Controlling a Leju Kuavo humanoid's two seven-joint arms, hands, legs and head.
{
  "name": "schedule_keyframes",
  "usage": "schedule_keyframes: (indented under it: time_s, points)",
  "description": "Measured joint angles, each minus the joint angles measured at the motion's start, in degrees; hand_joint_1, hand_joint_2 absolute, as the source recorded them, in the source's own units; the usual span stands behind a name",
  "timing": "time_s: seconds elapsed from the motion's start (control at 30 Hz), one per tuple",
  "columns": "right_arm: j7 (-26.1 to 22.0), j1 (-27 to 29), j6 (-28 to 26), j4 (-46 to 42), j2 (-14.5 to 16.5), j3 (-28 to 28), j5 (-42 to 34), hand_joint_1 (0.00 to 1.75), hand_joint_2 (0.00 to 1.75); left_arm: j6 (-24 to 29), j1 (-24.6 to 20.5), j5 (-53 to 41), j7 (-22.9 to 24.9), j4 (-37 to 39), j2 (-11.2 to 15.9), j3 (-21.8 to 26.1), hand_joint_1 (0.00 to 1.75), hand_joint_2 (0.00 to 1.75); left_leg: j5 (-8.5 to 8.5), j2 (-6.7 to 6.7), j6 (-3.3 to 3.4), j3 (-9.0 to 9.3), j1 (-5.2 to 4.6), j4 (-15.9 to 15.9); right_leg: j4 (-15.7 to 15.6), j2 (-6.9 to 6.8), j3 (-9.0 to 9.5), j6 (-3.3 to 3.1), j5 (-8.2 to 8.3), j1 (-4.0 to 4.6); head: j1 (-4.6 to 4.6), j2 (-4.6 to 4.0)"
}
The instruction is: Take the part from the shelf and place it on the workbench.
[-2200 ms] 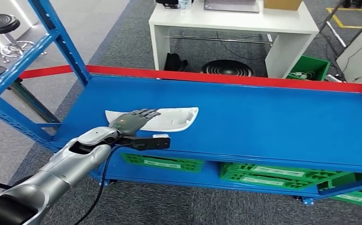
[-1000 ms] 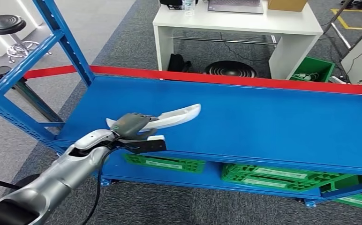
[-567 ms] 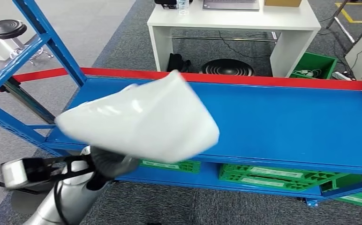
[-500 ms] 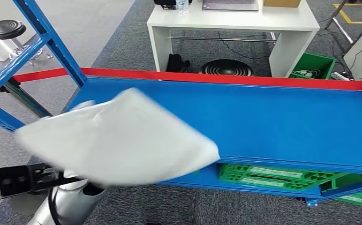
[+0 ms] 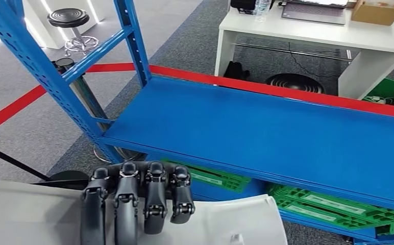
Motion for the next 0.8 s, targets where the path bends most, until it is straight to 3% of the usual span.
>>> schedule_keyframes:
  time_s: [0.07,0.13,0.2,0.27,0.33,0.4,0.43,0.47,0.5,0.57,0.63,0.67,0.73,0.8]
  points:
    - [2.11,-0.15,-0.74,-0.04,-0.66,-0.94,-0.68,0.0,0.0,0.29,0.01,-0.21,0.01,-0.24,0.02,-0.13,1.75,1.75,0.48,-0.01,-0.49,-0.32,-0.08,0.06,-8.08,0.1,5.38,-0.09,2.34,-0.05,0.38,-0.01]
    - [3.45,-0.27,-1.49,-0.1,-1.21,-1.87,-1.53,0.0,0.0,0.69,0.04,-0.7,0.0,-0.61,0.07,-0.21,1.75,1.75,0.97,0.0,-1.11,-0.5,-0.21,0.19,-12.05,0.44,7.74,-0.67,3.24,0.04,0.77,-0.02]
    - [3.97,-0.19,-2.08,-0.18,-1.71,-2.91,-2.37,0.0,0.0,1.04,0.26,-1.23,-0.01,-0.9,0.26,-0.26,1.75,1.75,1.64,-0.06,-1.61,-0.77,-0.25,0.18,-12.18,0.62,7.09,-1.64,3.79,0.12,1.06,-0.03]
    - [3.78,-0.12,-2.63,-0.28,-2.22,-3.84,-2.8,0.0,0.0,1.29,0.65,-1.66,-0.02,-1.11,0.55,-0.26,1.75,1.75,0.53,-0.09,-2.11,-1.51,-0.2,0.98,-12.33,0.37,6.29,-2.63,4.49,0.04,1.19,-0.06]
    - [2.59,0.0,-3.14,-0.44,-2.6,-4.32,-2.37,0.0,0.0,1.74,1.03,-2.29,-0.01,-1.29,0.83,-0.22,1.75,1.75,-4.21,-0.05,-2.57,-3.47,-0.15,5.84,-12.38,0.12,5.07,-3.33,5.53,0.0,1.22,-0.09]
    - [0.23,0.24,-3.35,-0.54,-2.85,-4.38,-1.35,0.0,0.0,2.6,1.69,-3.4,-0.01,-1.37,1.1,0.03,1.75,1.75,-9.01,-0.04,-2.69,-5.68,-0.16,13.31,-12.35,-0.02,3.52,-3.56,6.6,0.1,1.15,-0.11]
    - [-1.06,0.37,-3.37,-0.55,-2.9,-4.35,-0.93,0.0,0.0,3.15,2.16,-4.12,-0.01,-1.38,1.25,0.27,1.75,1.75,-9.91,-0.04,-2.6,-5.99,-0.18,15.73,-12.33,-0.07,2.76,-3.58,7.12,0.17,1.04,-0.12]
    - [-2.23,0.46,-3.24,-0.56,-2.93,-4.33,-0.75,0.0,0.0,3.63,2.71,-4.99,-0.02,-1.39,1.38,0.59,1.75,1.75,-9.58,-0.04,-2.44,-5.34,-0.22,16.22,-12.31,-0.11,2.08,-3.55,7.62,0.22,0.9,-0.13]
    - [-3.06,0.53,-2.98,-0.56,-2.93,-4.31,-0.81,0.0,0.0,3.96,3.31,-6.01,-0.02,-1.39,1.48,1.01,1.75,1.75,-8.41,-0.04,-2.25,-3.68,-0.29,14.81,-12.3,-0.13,1.48,-3.48,8.1,0.25,0.7,-0.13]
    - [-3.88,0.62,-2.19,-0.55,-2.81,-4.3,-1.21,0.0,0.0,4.08,4.58,-8.21,-0.02,-1.41,1.5,2.28,1.75,1.75,-6.08,-0.01,-1.74,2.07,-0.5,7.79,-12.26,-0.12,0.62,-3.22,8.97,0.3,0.16,-0.14]
    - [-4.05,0.72,-1.36,-0.53,-2.64,-4.4,-1.7,0.0,0.0,4.17,5.81,-10.11,-0.02,-1.41,1.37,3.98,1.75,1.75,-5.86,0.03,-1.23,6.65,-0.7,1.15,-12.21,-0.11,0.11,-2.74,9.85,0.39,-0.42,-0.15]
    - [-4.04,0.76,-1.0,-0.52,-2.59,-4.53,-1.9,0.0,0.0,4.43,6.49,-10.88,-0.02,-1.4,1.33,4.88,1.75,1.75,-6.08,0.03,-1.02,7.44,-0.79,-0.38,-12.28,-0.14,-0.06,-2.43,10.33,0.4,-0.6,-0.15]
    - [-4.04,0.86,-0.56,-0.51,-2.57,-4.93,-2.14,0.0,0.0,5.5,8.0,-12.17,-0.02,-1.37,1.31,6.68,1.75,1.75,-5.62,0.08,-0.52,7.07,-0.78,-1.22,-12.44,-0.17,-0.36,-1.76,11.0,0.3,-0.67,-0.15]
    - [-4.07,1.05,-0.32,-0.51,-2.57,-5.38,-2.3,0.0,0.0,6.78,9.26,-13.06,-0.02,-1.3,1.32,8.42,1.75,1.75,-4.52,0.21,0.17,6.35,-0.62,-1.49,-10.49,-0.16,-1.29,-1.18,8.69,0.18,-0.64,-0.15]
